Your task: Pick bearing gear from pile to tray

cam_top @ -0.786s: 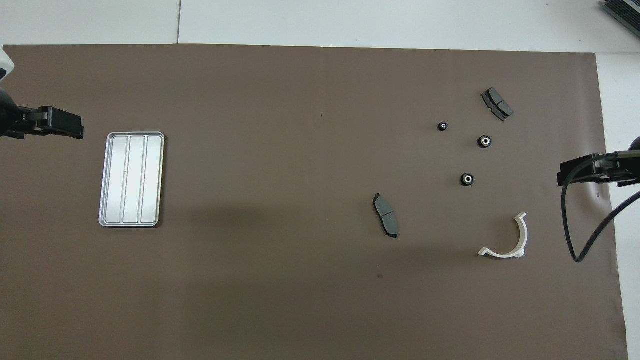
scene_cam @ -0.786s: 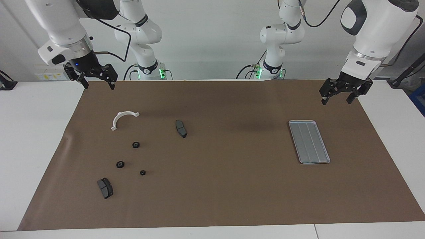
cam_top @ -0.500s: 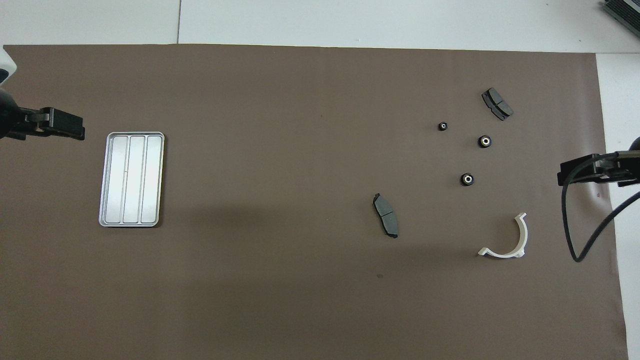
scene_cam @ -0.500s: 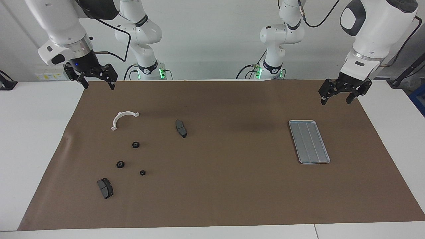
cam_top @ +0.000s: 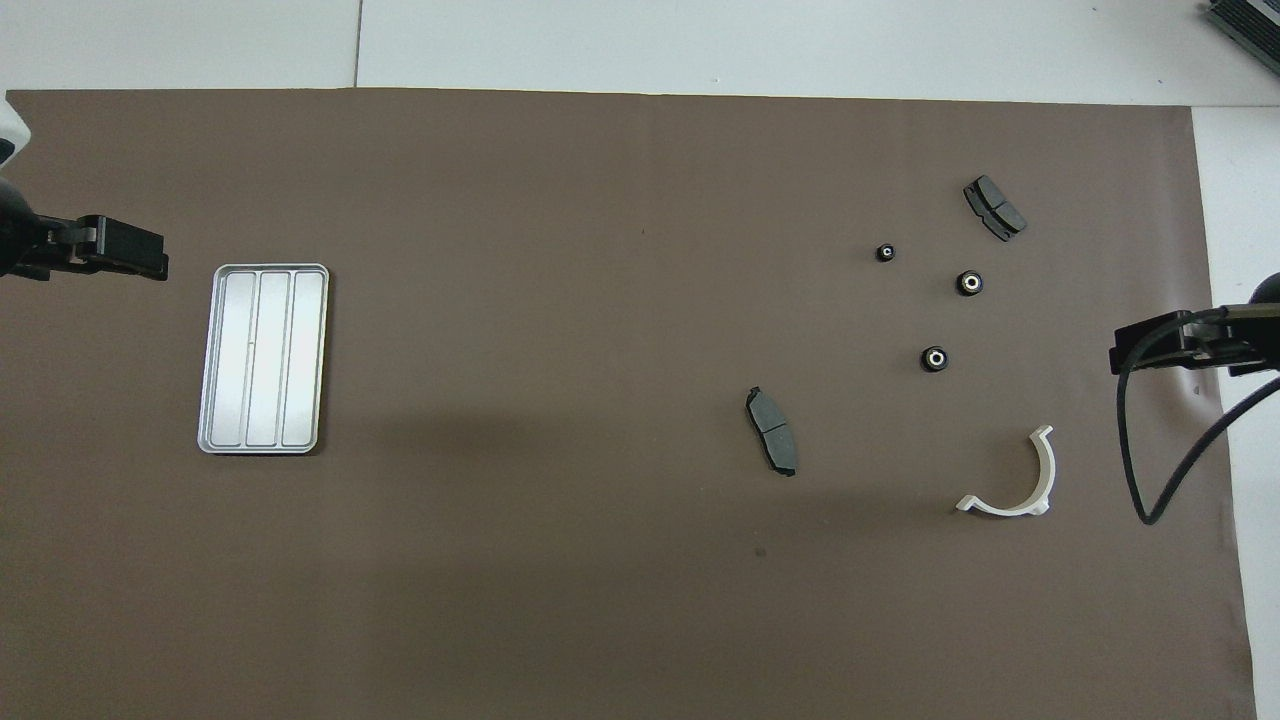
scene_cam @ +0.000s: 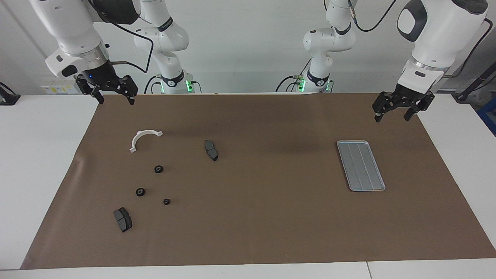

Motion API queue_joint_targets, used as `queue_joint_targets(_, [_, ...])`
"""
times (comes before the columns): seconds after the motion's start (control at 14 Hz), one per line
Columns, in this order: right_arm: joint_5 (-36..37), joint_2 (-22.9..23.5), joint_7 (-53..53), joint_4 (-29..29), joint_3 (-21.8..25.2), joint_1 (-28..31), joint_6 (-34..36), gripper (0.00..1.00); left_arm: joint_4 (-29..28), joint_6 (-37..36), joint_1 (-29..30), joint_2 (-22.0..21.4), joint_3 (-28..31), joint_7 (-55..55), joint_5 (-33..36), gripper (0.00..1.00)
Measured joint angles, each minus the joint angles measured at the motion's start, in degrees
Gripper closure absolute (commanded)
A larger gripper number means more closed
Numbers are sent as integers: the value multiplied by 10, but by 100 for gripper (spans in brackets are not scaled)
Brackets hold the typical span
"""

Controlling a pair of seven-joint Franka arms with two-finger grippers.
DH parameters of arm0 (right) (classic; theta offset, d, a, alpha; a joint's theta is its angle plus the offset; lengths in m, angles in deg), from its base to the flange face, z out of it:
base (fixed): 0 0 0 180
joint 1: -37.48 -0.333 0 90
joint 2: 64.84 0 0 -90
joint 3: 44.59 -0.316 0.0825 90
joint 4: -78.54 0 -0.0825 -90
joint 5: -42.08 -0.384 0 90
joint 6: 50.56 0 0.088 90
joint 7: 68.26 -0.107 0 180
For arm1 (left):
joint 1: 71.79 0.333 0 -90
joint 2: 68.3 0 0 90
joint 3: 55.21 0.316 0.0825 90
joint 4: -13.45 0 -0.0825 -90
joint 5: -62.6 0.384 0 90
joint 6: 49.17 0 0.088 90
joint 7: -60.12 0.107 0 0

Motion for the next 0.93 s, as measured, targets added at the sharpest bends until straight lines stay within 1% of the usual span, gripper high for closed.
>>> queue_joint_targets(0.14, [0, 1, 15, 32, 0, 0, -52, 0, 0, 0, 0, 0, 0, 0, 0, 0])
queue_joint_targets(0.29, [0, 14, 24, 84, 0, 0, -128, 0, 0, 0, 0, 0, 0, 0, 0, 0])
queue_joint_targets(0.43, [0, 44, 27, 126, -1, -3, -210, 0, -1, 0, 0, 0, 0, 0, 0, 0])
queue_joint_targets(0.57, [0, 89, 38, 147, -1, -5, -271, 0, -2, 0, 0, -1, 0, 0, 0, 0])
queue_joint_targets(0.71, [0, 120, 42, 167, -1, -5, -333, 0, -3, 0, 0, -1, 0, 0, 0, 0])
queue_joint_targets(0.93, [-18, 142, 43, 219, -2, -10, -423, 0, -4, 0, 0, -2, 1, 0, 0, 0])
